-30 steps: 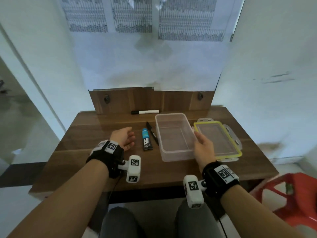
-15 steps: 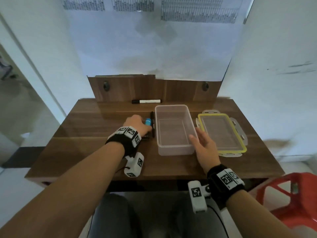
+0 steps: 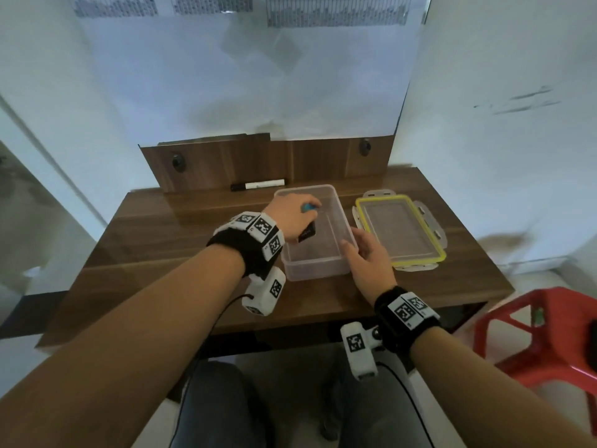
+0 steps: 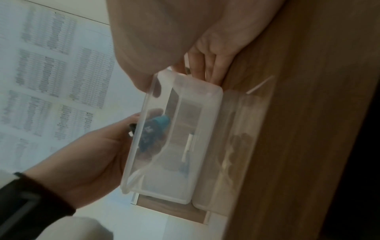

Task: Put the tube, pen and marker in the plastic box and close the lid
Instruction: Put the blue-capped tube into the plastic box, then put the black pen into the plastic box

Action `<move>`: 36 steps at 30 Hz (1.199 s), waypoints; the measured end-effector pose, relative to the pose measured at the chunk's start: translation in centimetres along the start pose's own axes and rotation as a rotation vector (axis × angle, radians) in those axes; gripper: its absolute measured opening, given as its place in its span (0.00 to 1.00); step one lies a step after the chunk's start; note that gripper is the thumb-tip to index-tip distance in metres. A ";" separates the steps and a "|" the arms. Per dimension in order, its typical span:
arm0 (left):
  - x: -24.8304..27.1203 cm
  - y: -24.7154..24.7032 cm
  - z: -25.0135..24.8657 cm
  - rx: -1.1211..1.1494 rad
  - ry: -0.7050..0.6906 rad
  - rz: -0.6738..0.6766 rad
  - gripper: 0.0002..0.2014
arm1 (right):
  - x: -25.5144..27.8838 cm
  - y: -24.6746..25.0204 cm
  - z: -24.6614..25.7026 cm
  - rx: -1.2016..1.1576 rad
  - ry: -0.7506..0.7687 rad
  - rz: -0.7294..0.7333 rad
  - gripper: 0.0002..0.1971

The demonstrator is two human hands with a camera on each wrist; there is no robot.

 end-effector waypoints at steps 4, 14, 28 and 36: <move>-1.0 -0.7 -1.7 -0.345 -0.103 0.040 0.18 | 0.1 -0.4 0.2 0.078 0.028 0.012 0.19; -3.1 -4.6 -1.2 -0.531 -0.095 0.255 0.24 | 0.2 -0.4 0.5 0.096 0.056 -0.010 0.16; -0.3 2.1 13.3 0.726 0.349 -0.364 0.07 | 0.3 -0.2 0.6 0.065 0.040 -0.023 0.17; -1.8 0.8 11.4 0.016 0.306 -0.068 0.12 | 0.1 0.0 0.4 0.060 0.055 -0.044 0.16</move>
Point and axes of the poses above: each hand's wrist, its own x-axis away from the middle knuckle, its own y-axis out of the back of the hand, z = x × y, the point moved 8 cm from there along -x, towards the middle knuckle, and after that the axes turned 3 degrees about z, right-handed, at the moved point
